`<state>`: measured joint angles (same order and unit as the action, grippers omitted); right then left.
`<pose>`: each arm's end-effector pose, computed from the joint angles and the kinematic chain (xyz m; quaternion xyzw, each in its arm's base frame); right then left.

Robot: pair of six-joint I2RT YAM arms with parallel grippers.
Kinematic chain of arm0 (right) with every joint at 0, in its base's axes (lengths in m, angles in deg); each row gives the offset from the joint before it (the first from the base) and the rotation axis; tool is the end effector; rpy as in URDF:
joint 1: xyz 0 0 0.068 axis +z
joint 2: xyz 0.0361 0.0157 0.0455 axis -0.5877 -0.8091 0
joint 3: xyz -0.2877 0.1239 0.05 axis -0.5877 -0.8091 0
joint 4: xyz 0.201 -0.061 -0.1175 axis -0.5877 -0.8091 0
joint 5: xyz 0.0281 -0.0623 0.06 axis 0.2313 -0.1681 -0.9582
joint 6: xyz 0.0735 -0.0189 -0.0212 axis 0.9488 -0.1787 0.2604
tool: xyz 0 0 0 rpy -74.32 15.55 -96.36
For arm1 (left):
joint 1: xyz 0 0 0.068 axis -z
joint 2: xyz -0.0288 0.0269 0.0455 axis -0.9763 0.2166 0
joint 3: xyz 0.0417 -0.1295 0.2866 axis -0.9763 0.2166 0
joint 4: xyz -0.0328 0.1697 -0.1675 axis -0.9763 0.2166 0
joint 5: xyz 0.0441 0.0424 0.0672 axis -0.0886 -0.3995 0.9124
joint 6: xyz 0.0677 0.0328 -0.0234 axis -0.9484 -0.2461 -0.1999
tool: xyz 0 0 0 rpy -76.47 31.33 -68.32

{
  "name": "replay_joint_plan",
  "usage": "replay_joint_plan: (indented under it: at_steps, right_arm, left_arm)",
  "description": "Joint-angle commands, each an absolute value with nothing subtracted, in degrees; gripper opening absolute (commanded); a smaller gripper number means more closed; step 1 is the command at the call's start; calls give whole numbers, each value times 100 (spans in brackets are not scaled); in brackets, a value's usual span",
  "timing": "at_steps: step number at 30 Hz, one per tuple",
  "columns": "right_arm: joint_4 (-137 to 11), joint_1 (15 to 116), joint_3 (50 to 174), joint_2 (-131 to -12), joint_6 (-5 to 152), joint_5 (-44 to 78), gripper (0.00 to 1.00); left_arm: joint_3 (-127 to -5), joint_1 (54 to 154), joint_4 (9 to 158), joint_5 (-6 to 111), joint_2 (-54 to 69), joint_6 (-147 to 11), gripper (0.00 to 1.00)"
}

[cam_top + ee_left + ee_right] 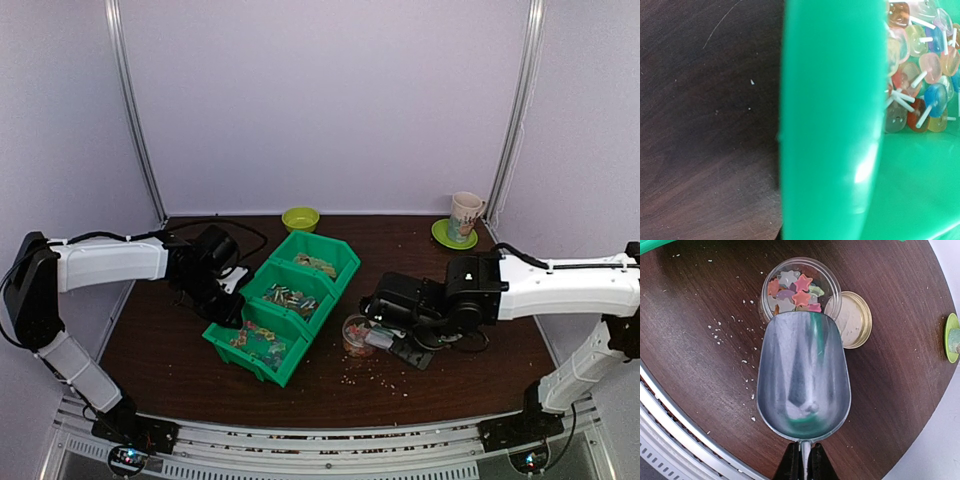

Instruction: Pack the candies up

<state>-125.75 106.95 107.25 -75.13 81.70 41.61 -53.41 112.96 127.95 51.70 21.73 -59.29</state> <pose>0.1011 0.2313 0.2927 -0.4471 0.8749 -0.0328 0.1831 0.2245 -0.1729 0.2300 0.1444 0.9742 -0.1412 0.1008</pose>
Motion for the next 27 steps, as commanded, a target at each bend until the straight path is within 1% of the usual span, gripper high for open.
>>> replay_joint_plan:
  at_steps: [1,11,17,22,27]
  right_arm:
    - [-12975,10675,11069,-7695,7982,4525,0]
    - [-13274,10674,11515,-7864,7730,4934,0]
    - [-12551,10666,11418,-7430,7632,4975,0]
    - [-11873,10602,11262,-7090,7630,5116,0]
    - [-11427,10590,11191,-7038,7582,5109,0]
  left_arm:
    - [-5674,11256,12051,4855,1770,-5911,0]
    - [-5679,11255,12093,4974,1815,-5902,0]
    - [-5663,11254,12189,5416,1864,-5904,0]
    - [-5632,11315,12194,5547,2109,-5884,0]
    - [-5634,11465,12197,5512,2447,-5893,0]
